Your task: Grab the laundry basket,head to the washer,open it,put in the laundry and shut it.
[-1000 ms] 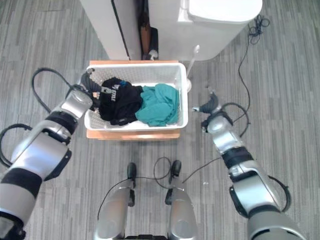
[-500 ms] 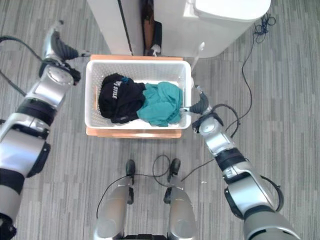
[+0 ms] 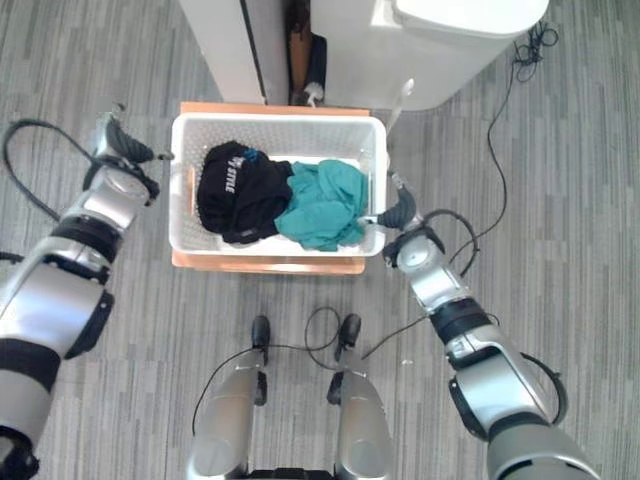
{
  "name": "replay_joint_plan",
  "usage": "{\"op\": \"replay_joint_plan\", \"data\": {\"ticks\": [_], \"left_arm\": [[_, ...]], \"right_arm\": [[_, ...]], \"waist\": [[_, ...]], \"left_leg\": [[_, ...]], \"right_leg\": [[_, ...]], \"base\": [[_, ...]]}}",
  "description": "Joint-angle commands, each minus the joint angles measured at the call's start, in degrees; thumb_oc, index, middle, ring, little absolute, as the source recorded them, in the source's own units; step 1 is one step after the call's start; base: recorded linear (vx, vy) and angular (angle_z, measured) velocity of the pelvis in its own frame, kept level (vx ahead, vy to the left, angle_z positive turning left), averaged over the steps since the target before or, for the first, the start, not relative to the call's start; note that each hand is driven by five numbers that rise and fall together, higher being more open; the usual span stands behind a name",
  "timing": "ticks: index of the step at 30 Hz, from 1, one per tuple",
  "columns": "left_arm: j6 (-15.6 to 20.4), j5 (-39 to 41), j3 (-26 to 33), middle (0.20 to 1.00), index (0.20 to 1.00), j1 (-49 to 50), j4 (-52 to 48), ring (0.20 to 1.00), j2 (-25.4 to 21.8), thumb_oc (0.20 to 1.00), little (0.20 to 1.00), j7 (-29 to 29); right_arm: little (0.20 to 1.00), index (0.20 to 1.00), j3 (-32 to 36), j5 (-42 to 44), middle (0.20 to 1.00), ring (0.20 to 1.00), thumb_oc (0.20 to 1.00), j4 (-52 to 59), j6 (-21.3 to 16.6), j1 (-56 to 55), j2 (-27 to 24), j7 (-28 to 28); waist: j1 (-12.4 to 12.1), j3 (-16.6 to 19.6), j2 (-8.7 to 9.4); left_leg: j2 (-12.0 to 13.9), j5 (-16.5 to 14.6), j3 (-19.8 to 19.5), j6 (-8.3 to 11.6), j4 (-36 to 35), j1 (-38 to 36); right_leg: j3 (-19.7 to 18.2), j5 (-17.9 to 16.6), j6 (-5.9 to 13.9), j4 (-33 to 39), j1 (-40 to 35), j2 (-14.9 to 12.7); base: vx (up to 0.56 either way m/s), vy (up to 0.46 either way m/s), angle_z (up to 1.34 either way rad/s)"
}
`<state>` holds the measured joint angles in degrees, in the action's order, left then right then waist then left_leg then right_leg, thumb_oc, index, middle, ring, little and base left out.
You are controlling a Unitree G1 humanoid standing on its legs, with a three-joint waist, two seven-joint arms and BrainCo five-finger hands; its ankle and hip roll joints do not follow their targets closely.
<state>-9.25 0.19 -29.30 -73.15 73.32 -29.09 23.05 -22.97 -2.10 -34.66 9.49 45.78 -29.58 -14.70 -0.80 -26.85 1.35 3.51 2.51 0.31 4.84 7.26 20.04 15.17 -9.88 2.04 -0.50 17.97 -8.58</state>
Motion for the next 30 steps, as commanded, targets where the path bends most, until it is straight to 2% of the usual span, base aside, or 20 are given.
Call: {"op": "replay_joint_plan", "data": {"ticks": [1, 12, 30], "left_arm": [[1.7, 0.8, -1.6, 1.0, 1.0, -4.1, 4.4, 1.0, 0.3, 1.0, 1.0, 0.3], [2.1, 4.3, -2.2, 1.0, 1.0, -5.5, 10.4, 1.0, 2.4, 1.0, 1.0, -1.1], [2.9, 7.2, -2.2, 1.0, 1.0, -7.1, 10.9, 1.0, 4.1, 1.0, 1.0, -1.5]], "right_arm": [[1.0, 1.0, 0.2, 1.3, 1.0, 1.0, 1.0, 0.3, -2.0, 1.2, -2.2, -2.3], [1.0, 1.0, -1.2, 2.1, 1.0, 1.0, 1.0, -2.1, -2.0, 4.8, -1.8, -3.3], [1.0, 1.0, -1.7, 3.0, 1.0, 1.0, 1.0, -2.5, -2.7, 7.7, -1.5, -4.7]], "waist": [[-0.7, 1.7, -1.16], [-0.1, 0.4, -1.22], [0.5, -0.9, -1.19]], "left_leg": [[2.8, 2.0, -2.7, 1.31, -1.8, 2.2], [2.2, 2.1, -1.9, 0.75, -1.0, 3.9], [2.2, 2.6, -1.5, 1.15, -0.1, 7.5]], "right_leg": [[-1.7, 7.4, 7.02, -9.2, 1.5, -5.7], [-2.3, 6.6, 7.17, -9.8, 3.6, -6.0], [-2.5, 5.8, 7.21, -10.2, 7.0, -5.9]], "base": [[0.0, 0.0, 0.0], [0.0, 0.011, -0.03], [0.0, 0.002, 0.0]]}}
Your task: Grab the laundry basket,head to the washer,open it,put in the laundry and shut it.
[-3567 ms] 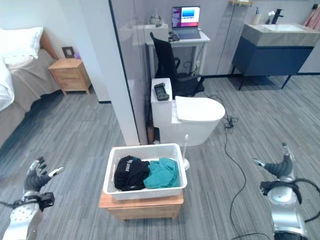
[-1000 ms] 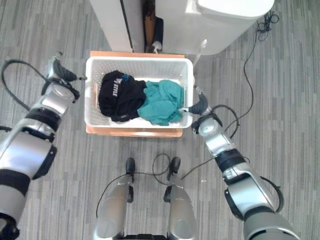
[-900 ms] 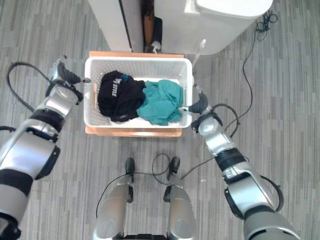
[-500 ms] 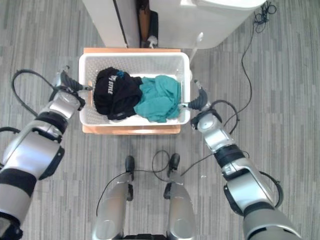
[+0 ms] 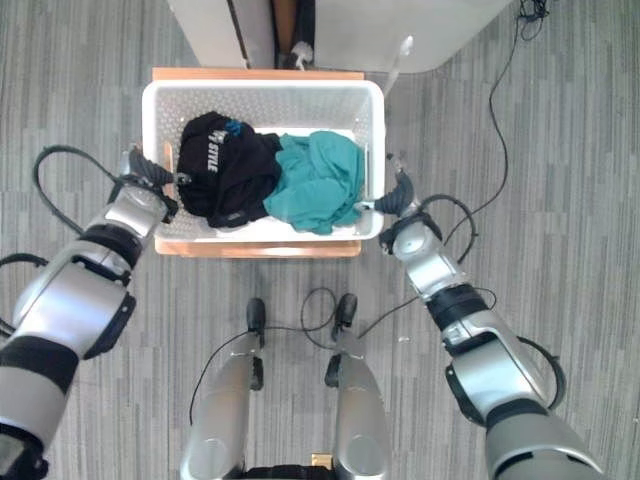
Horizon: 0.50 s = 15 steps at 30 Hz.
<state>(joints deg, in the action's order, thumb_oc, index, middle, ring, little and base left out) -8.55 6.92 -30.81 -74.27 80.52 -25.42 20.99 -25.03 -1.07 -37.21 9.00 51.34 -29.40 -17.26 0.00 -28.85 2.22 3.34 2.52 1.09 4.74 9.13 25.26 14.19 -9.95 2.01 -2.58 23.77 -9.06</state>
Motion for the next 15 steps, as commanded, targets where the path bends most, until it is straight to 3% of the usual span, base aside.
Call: {"op": "replay_joint_plan", "data": {"ticks": [1, 15], "left_arm": [[2.2, 0.6, -0.6, 1.0, 1.0, -5.9, 3.7, 1.0, 0.6, 1.0, 1.0, 0.6], [2.7, 1.4, -0.8, 1.0, 1.0, -5.6, 2.4, 1.0, 0.8, 1.0, 1.0, 1.4]], "right_arm": [[1.0, 1.0, 0.2, 2.1, 1.0, 1.0, 1.0, -0.3, -2.2, 2.4, -1.6, -2.2], [1.0, 1.0, -0.9, 2.9, 1.0, 1.0, 1.0, -3.3, -2.4, 5.2, -0.4, -2.5]], "waist": [[-0.3, 1.0, -2.08], [-0.9, 1.0, -2.6]], "left_leg": [[2.4, 2.6, -2.2, 1.24, -2.0, 2.4], [2.1, 1.8, -2.0, 0.87, -1.4, 3.5]], "right_leg": [[-1.5, 5.9, 7.24, -8.1, 1.3, -5.5], [-1.8, 6.1, 7.31, -8.8, 2.7, -5.7]], "base": [[0.0, 0.0, 0.0], [0.0, 0.003, -0.01]]}}
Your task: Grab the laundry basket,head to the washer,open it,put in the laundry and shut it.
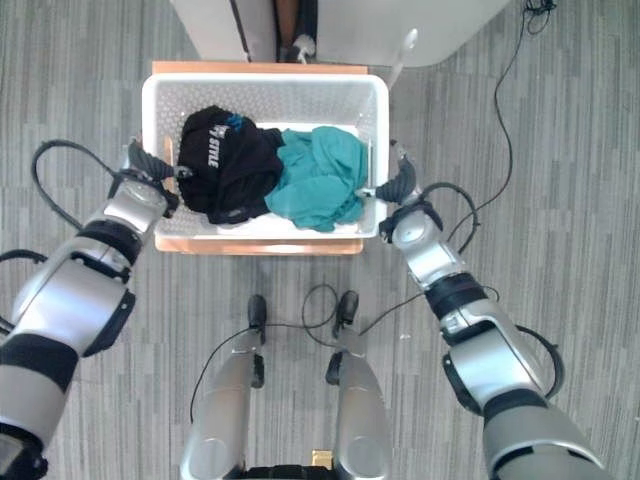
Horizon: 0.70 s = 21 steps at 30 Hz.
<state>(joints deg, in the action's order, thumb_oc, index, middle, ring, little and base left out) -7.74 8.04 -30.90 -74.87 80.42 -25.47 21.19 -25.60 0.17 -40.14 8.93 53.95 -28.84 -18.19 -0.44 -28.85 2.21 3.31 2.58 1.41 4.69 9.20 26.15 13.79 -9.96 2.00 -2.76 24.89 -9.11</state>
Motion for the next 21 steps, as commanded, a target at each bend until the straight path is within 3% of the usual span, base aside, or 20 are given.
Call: {"op": "replay_joint_plan", "data": {"ticks": [1, 21], "left_arm": [[2.0, 0.3, -0.8, 1.0, 1.0, -5.1, 2.4, 1.0, 1.0, 1.0, 1.0, 1.3], [2.4, 1.4, -2.5, 1.0, 1.0, -8.1, 1.7, 1.0, 0.9, 1.0, 1.0, 2.8]], "right_arm": [[1.0, 1.0, -0.5, 2.0, 1.0, 1.0, 1.0, -1.0, -2.4, 3.1, -0.9, -1.6], [1.0, 1.0, -7.0, 8.5, 1.0, 1.0, 1.0, -10.1, -3.8, 13.7, 3.7, -0.2]], "waist": [[-0.5, 0.9, -2.64], [-1.6, 1.1, -2.83]], "left_leg": [[2.1, 1.7, -2.3, 0.94, -1.4, 2.8], [1.5, 1.2, -1.9, 0.85, 0.6, 6.8]], "right_leg": [[-1.4, 6.2, 7.29, -8.7, 1.8, -5.7], [-1.7, 5.2, 7.18, -8.3, 4.6, -6.0]], "base": [[0.0, 0.0, 0.0], [0.0, 0.001, 0.0]]}}
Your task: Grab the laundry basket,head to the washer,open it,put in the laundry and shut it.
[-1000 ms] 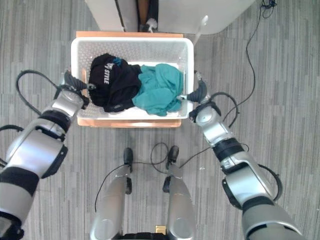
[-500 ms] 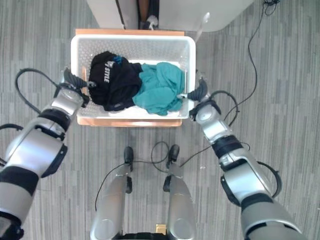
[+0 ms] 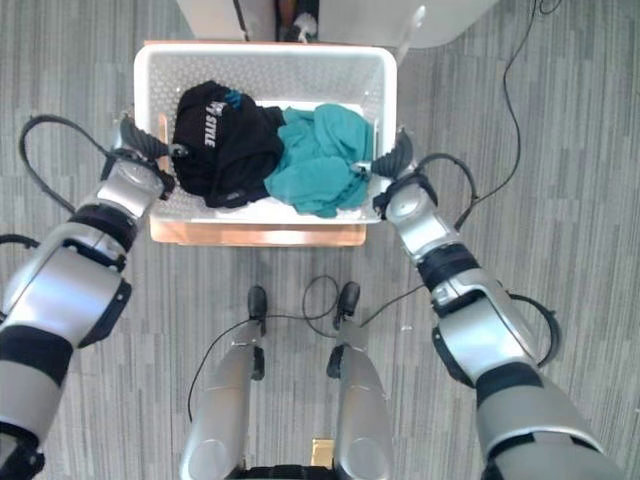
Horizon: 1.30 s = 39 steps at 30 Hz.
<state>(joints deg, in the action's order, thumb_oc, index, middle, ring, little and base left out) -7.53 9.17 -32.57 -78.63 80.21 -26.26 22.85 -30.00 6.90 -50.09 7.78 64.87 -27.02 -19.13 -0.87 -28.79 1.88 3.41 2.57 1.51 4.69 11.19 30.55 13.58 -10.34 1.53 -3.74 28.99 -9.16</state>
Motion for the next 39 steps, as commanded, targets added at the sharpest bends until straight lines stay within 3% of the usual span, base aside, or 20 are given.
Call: {"op": "replay_joint_plan", "data": {"ticks": [1, 8, 14, 29, 39], "left_arm": [[2.2, 0.4, -1.0, 1.0, 1.0, -4.3, 1.9, 1.0, 1.7, 1.0, 1.0, 1.3], [1.9, 2.5, -1.6, 1.0, 1.0, -4.0, 2.8, 1.0, 2.6, 1.0, 1.0, 2.0], [2.6, 6.7, -1.1, 1.0, 1.0, -3.9, 3.0, 1.0, 3.9, 1.0, 1.0, 1.1], [3.6, 14.8, -0.5, 1.0, 1.0, -5.0, 3.2, 1.0, 5.5, 1.0, 1.0, -1.1], [3.4, 12.8, -2.4, 1.0, 1.0, -5.6, 3.1, 1.0, 4.4, 1.0, 1.0, -1.3]], "right_arm": [[1.0, 1.0, -2.3, 2.9, 1.0, 1.0, 1.0, -0.1, -2.9, 2.7, 2.4, 0.5], [1.0, 1.0, 0.0, 13.3, 1.0, 1.0, 1.0, -0.7, -5.1, 2.3, 6.0, -1.3], [1.0, 1.0, -0.4, 16.9, 1.0, 1.0, 1.0, -4.1, -4.5, 3.4, 7.8, -1.3], [1.0, 1.0, -2.3, 22.1, 1.0, 1.0, 1.0, -10.1, -3.6, 5.6, 10.0, -0.1], [1.0, 1.0, -3.7, 22.0, 1.0, 1.0, 1.0, -10.0, -3.6, 6.2, 10.1, 0.5]], "waist": [[-1.1, 1.1, -2.44], [-1.0, 1.7, -2.31], [-1.2, 2.2, -2.53], [-1.2, 2.5, -2.79], [-1.3, 2.3, -2.68]], "left_leg": [[1.3, 1.0, -2.0, 0.79, -1.2, 2.5], [1.1, 0.2, -1.7, 0.39, -0.4, 2.2], [0.8, 0.1, -1.4, 0.38, -0.3, 2.3], [0.4, 0.7, -1.4, 0.5, -0.4, 2.5], [0.5, 1.2, -1.4, 0.56, -0.9, 2.7]], "right_leg": [[-1.5, 5.6, 7.61, -7.4, 0.5, -5.9], [-2.1, 5.5, 7.5, -7.6, 0.5, -5.8], [-2.1, 5.4, 7.43, -7.6, 0.6, -5.9], [-1.9, 5.1, 7.27, -7.5, 0.6, -5.7], [-1.9, 4.9, 7.26, -7.3, 0.8, -5.5]], "base": [[0.01, 0.02, -0.05], [0.0, 0.019, -0.03], [0.0, 0.004, -0.01], [0.0, 0.0, 0.0], [0.0, 0.0, 0.0]]}}
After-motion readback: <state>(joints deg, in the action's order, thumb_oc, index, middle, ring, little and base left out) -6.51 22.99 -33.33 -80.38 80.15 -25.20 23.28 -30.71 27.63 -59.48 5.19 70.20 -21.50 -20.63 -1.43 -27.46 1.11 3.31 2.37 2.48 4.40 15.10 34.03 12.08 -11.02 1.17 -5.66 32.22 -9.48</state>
